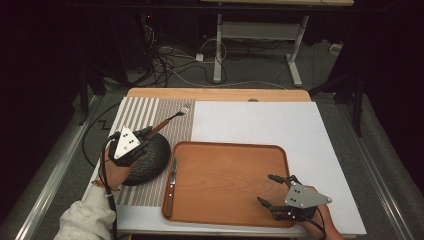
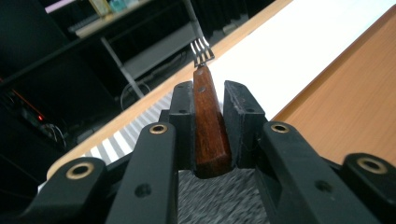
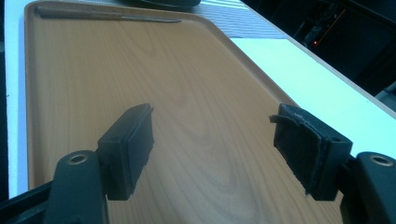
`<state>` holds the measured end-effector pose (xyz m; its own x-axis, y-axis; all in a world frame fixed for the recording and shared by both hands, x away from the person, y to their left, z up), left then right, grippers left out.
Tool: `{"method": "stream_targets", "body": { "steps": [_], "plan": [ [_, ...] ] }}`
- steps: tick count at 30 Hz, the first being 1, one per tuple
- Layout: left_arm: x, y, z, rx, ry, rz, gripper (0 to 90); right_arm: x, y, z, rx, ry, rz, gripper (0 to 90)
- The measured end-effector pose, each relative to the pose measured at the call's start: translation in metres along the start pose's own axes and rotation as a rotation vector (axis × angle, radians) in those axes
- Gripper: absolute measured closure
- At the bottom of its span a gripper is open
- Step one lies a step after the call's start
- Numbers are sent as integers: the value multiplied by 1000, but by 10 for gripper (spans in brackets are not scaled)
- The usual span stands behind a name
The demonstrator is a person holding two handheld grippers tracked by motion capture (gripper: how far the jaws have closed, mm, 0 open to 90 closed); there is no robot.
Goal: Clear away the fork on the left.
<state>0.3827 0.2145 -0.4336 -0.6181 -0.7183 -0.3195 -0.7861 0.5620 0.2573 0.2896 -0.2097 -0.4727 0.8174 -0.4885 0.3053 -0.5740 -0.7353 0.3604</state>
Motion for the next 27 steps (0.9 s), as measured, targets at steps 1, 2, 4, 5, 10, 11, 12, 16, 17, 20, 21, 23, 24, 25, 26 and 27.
{"method": "stream_targets", "body": {
  "steps": [1, 2, 4, 5, 10, 11, 12, 16, 17, 20, 21, 23, 24, 25, 26, 27],
  "plan": [
    [5, 1, -1, 7, -7, -1, 728, 0, 0, 0, 1, 3, -3, 292],
    [10, 1, -3, 12, -12, 11, 729, -1, 0, 0, 6, 2, -8, 292],
    [19, 3, -6, 20, -21, 29, 729, -1, 1, 0, 10, 0, -8, 292],
    [24, 4, -8, 25, -25, 44, 729, -1, 1, 0, 10, 0, -8, 292],
    [49, 9, -15, 46, -47, 105, 729, 0, 2, 1, 9, -3, -1, 292],
    [54, 11, -16, 45, -61, 117, 729, 0, 2, 1, 9, -3, 0, 292],
    [59, 12, -16, 48, -66, 129, 729, -1, 2, 1, 8, -5, -1, 292],
    [72, 18, -20, 84, -65, 153, 878, -2, 1, 1, 5, -1, -5, 292],
    [75, 20, -21, 85, -77, 167, 879, -2, 1, 1, 5, 0, -5, 292],
    [84, 18, -16, 54, -88, 208, 878, -2, 1, 2, 3, -2, -8, 292],
    [88, 16, -13, 40, -95, 223, 878, -2, 1, 2, 1, -4, -6, 292],
    [90, 12, -7, 11, -94, 232, 878, -2, 0, 2, -2, -2, -7, 292],
    [91, 10, -4, 0, -79, 248, 878, -2, 0, 2, -4, 0, -7, 292],
    [91, 7, -1, -24, -84, 254, 878, -2, 0, 2, -4, -1, -8, 292],
    [92, 5, 2, -39, -91, 255, 878, -2, 0, 3, -4, 0, -9, 292],
    [93, 3, 5, -54, -93, 266, 878, -2, 0, 3, -6, 0, -8, 292]
  ]
}}
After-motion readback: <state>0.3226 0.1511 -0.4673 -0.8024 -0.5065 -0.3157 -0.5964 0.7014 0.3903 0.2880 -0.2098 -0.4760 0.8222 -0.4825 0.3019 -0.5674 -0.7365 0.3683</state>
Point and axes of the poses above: each handheld gripper's, and its own axes: y roughly backward along the jaws, z roughly out of its underside, x roughly to its right, the point moved 4 cm from there along -y, roughly forward along the jaws, and after that the axes turned 6 degrees about x, right-handed, at the moved point
